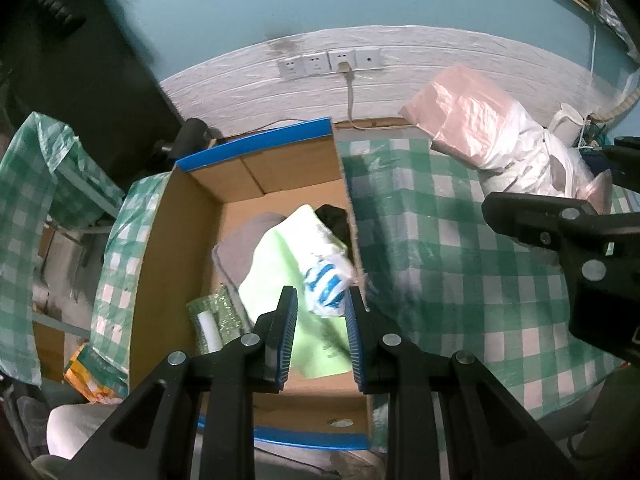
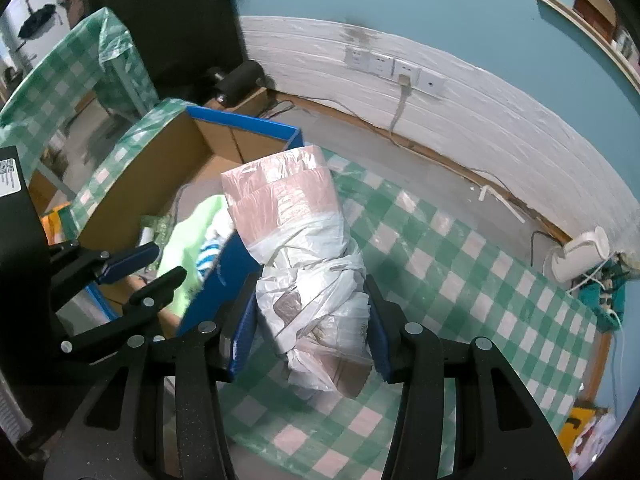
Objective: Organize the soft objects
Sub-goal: 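Carry the wrapped bundle with the right tool over the box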
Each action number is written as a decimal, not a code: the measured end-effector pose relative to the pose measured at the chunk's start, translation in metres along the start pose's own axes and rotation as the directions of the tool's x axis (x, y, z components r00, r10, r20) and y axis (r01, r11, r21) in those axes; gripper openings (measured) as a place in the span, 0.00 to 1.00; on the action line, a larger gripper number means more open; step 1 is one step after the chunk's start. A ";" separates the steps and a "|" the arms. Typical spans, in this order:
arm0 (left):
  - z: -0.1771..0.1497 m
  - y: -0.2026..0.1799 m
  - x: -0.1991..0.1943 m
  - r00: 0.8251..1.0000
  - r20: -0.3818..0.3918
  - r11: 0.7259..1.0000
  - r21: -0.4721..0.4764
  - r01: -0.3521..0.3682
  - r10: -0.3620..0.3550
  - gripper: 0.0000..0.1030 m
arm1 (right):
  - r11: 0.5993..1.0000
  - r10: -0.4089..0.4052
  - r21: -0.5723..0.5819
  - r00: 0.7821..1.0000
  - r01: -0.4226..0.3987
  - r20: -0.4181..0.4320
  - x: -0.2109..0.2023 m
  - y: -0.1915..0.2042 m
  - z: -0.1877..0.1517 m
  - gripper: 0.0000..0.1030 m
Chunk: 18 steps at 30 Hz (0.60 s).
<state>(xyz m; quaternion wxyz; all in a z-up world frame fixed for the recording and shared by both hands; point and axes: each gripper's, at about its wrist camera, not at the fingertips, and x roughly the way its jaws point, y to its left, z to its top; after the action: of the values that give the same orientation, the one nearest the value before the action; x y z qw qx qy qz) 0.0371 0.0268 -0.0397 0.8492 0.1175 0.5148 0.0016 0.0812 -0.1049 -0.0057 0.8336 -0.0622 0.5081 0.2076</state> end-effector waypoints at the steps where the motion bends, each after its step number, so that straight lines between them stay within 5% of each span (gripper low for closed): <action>1: -0.001 0.002 0.000 1.000 -0.001 1.000 -0.003 -0.001 0.001 0.24 | 1.000 0.002 -0.006 1.000 -0.002 0.000 0.001 0.003 0.001 0.47; 18: -0.021 0.059 0.010 0.999 -0.032 0.995 -0.096 -0.032 0.029 0.24 | 0.995 0.044 -0.085 0.999 -0.045 -0.022 0.020 0.057 0.024 0.47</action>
<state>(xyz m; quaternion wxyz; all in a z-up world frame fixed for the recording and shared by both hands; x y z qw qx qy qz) 0.0303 0.0899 -0.0463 0.8458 0.0843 0.5252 0.0412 0.0857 -0.0397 -0.0053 0.8202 -0.0886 0.5083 0.2471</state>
